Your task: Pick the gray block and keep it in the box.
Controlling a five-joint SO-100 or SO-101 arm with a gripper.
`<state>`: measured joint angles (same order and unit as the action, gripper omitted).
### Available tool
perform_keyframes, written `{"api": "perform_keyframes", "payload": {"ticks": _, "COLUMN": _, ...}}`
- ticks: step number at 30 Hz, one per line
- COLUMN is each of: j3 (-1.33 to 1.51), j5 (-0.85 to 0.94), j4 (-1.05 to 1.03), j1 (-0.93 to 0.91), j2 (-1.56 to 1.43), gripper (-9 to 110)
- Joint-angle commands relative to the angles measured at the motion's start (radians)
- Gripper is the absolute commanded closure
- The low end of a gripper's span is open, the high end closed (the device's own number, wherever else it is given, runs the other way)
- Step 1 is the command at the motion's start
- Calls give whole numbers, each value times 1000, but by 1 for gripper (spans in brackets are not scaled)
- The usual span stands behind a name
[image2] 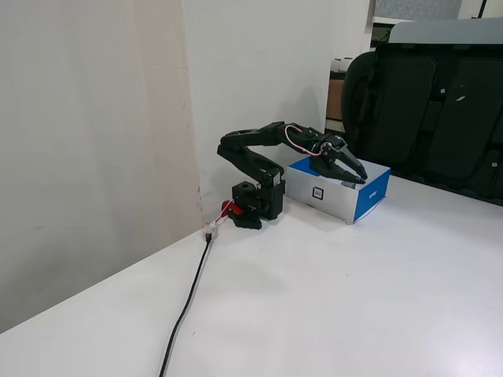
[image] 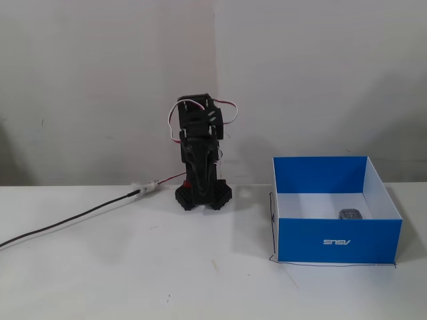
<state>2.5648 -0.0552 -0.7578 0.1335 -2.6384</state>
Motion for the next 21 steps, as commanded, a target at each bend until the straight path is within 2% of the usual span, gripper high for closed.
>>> {"api": "perform_keyframes", "payload": {"ticks": 1, "j3": 38, "j5": 60, "j4": 126, "j1": -9, "j2": 29, "gripper": 101}}
{"api": "perform_keyframes", "payload": {"ticks": 5, "j3": 169, "j5": 126, "j4": 255, "j1": -11, "j2": 0, "gripper": 101}}
{"api": "perform_keyframes", "payload": {"ticks": 11, "j3": 321, "j5": 141, "j4": 268, "j1": 0, "j2": -137, "gripper": 101}}
{"api": "perform_keyframes", "payload": {"ticks": 14, "j3": 414, "j5": 156, "j4": 176, "j1": 8, "j2": -336, "gripper": 101}}
{"api": "perform_keyframes", "payload": {"ticks": 17, "j3": 552, "j5": 184, "j4": -18, "j1": 18, "j2": -738, "gripper": 101}}
{"api": "perform_keyframes", "payload": {"ticks": 21, "j3": 552, "j5": 195, "j4": -84, "j1": 12, "j2": -788, "gripper": 101}}
